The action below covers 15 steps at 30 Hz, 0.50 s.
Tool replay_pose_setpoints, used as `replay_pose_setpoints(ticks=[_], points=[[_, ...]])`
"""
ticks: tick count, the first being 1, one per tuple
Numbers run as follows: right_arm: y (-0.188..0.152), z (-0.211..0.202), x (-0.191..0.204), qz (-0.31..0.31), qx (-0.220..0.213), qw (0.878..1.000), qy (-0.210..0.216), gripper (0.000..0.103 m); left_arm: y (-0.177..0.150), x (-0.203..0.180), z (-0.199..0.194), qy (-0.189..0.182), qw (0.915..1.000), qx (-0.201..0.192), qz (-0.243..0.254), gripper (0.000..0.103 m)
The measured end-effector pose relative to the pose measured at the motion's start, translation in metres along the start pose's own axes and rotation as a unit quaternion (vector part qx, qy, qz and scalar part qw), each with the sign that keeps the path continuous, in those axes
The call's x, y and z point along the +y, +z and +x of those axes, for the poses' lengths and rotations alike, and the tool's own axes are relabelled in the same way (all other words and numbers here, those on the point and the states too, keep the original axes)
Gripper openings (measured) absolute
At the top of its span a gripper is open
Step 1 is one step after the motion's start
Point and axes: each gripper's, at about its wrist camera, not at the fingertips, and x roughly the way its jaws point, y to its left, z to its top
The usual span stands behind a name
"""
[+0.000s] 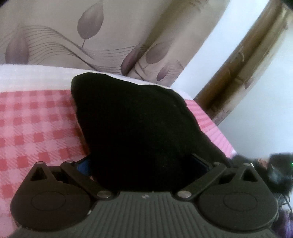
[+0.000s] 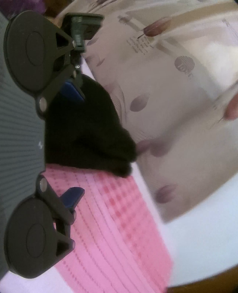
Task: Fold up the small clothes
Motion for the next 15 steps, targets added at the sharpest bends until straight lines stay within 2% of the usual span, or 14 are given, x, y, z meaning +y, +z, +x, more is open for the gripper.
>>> replay_pose_setpoints(ticks=[1,3,6,13,14,15], points=[[0.005,0.007,-0.005,0.005,0.013,1.000,0.009,0.097,-0.001,0.005,0.000,-0.009,0.9999,-0.006,-0.009,0.101],[0.013,0.021,-0.016,0.020,0.046,0.998,0.023,0.090,-0.002,0.011,-0.001,-0.021,0.9994,-0.011,-0.023,0.099],[0.019,0.040,-0.025,0.019,0.095,0.994,0.048,0.087,-0.003,0.014,0.000,-0.028,0.9993,-0.012,-0.022,0.099],[0.029,0.072,-0.009,-0.052,0.155,0.982,0.095,0.086,-0.004,0.010,0.000,-0.031,0.9994,-0.011,-0.010,0.101],[0.029,0.077,-0.006,-0.054,0.158,0.981,0.100,0.083,-0.003,0.011,-0.001,-0.034,0.9993,-0.011,-0.013,0.101],[0.029,0.082,-0.006,-0.046,0.166,0.979,0.111,0.075,-0.003,0.013,-0.001,-0.038,0.9990,-0.012,-0.019,0.100]])
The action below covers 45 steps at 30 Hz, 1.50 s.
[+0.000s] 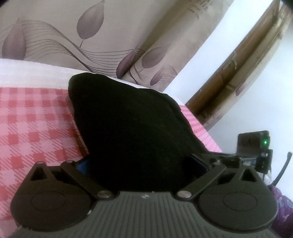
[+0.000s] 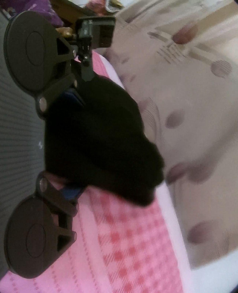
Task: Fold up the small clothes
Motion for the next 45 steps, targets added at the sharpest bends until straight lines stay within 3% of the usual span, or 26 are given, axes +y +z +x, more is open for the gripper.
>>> replay_pose_setpoints(ticks=[1,3,5,10,13,17,20,21,24,29,45], points=[[0.000,0.005,-0.002,0.010,0.005,1.000,0.008,0.058,0.000,0.002,0.000,-0.003,1.0000,-0.003,-0.008,0.099],[-0.002,0.006,-0.002,0.017,-0.001,1.000,0.012,0.048,-0.001,0.004,-0.003,0.008,0.9997,-0.012,-0.019,0.084],[-0.004,0.003,-0.005,0.028,-0.007,0.999,0.017,0.041,-0.001,0.000,-0.004,0.030,0.9994,-0.013,-0.015,0.079],[-0.005,0.001,-0.004,0.038,-0.007,0.999,0.010,0.042,-0.004,-0.015,0.002,0.068,0.9975,-0.014,0.012,0.074],[-0.006,0.001,-0.003,0.046,-0.007,0.999,0.012,0.050,-0.003,-0.023,0.006,0.080,0.9964,-0.009,0.029,0.080],[-0.010,0.003,0.001,0.041,-0.018,0.999,0.000,0.047,-0.005,-0.028,0.011,0.093,0.9946,-0.009,0.046,0.085],[-0.013,0.006,0.015,0.012,-0.029,0.999,-0.020,0.038,-0.008,-0.035,0.013,0.117,0.9915,-0.023,0.052,0.068],[-0.014,0.006,0.017,0.014,-0.035,0.999,-0.022,0.037,-0.009,-0.038,0.014,0.120,0.9909,-0.031,0.052,0.060],[-0.017,0.003,0.024,0.021,-0.051,0.998,-0.026,0.035,-0.010,-0.043,0.008,0.132,0.9897,-0.046,0.034,0.047],[-0.021,-0.004,0.048,0.029,-0.071,0.997,-0.012,0.034,-0.015,-0.055,-0.009,0.151,0.9871,-0.050,0.020,0.042],[-0.068,-0.022,0.130,0.057,-0.088,0.993,0.046,0.034,-0.043,-0.087,-0.115,0.200,0.9778,-0.062,0.012,0.041]])
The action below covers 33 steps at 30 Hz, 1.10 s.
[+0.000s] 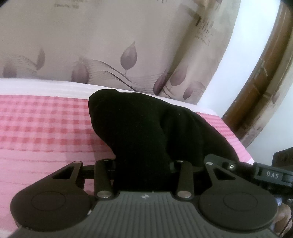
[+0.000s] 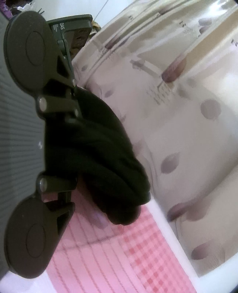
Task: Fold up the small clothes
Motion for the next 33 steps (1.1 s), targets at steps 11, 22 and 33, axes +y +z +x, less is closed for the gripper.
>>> replay_pose_setpoints(ticks=[11,22,33], points=[[-0.039,-0.015,0.052,-0.002,-0.002,1.000,0.027,0.034,-0.023,0.004,-0.075,0.036,0.9989,-0.021,0.022,0.041],[-0.080,-0.026,0.081,-0.003,0.003,1.000,0.029,0.034,-0.050,0.010,-0.116,0.053,0.9980,-0.022,0.025,0.041],[-0.105,-0.027,0.092,-0.010,0.016,1.000,0.023,0.034,-0.070,0.020,-0.129,0.064,0.9977,-0.016,0.019,0.041]])
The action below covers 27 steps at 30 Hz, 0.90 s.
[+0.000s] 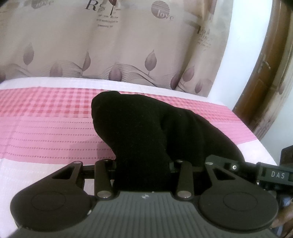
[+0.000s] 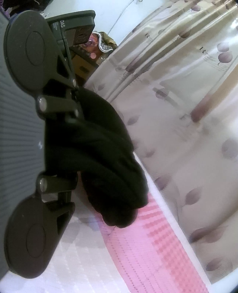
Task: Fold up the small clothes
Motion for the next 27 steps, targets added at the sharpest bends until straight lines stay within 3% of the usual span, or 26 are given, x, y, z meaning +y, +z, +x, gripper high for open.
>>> replay_pose_setpoints(ticks=[15,27], points=[[-0.009,0.008,0.010,-0.015,0.011,1.000,0.001,0.034,-0.009,0.012,-0.008,0.006,1.0000,-0.001,-0.008,0.041],[-0.020,0.020,-0.005,-0.008,0.021,1.000,-0.013,0.033,-0.019,0.027,0.011,0.009,0.9998,0.010,-0.012,0.042]])
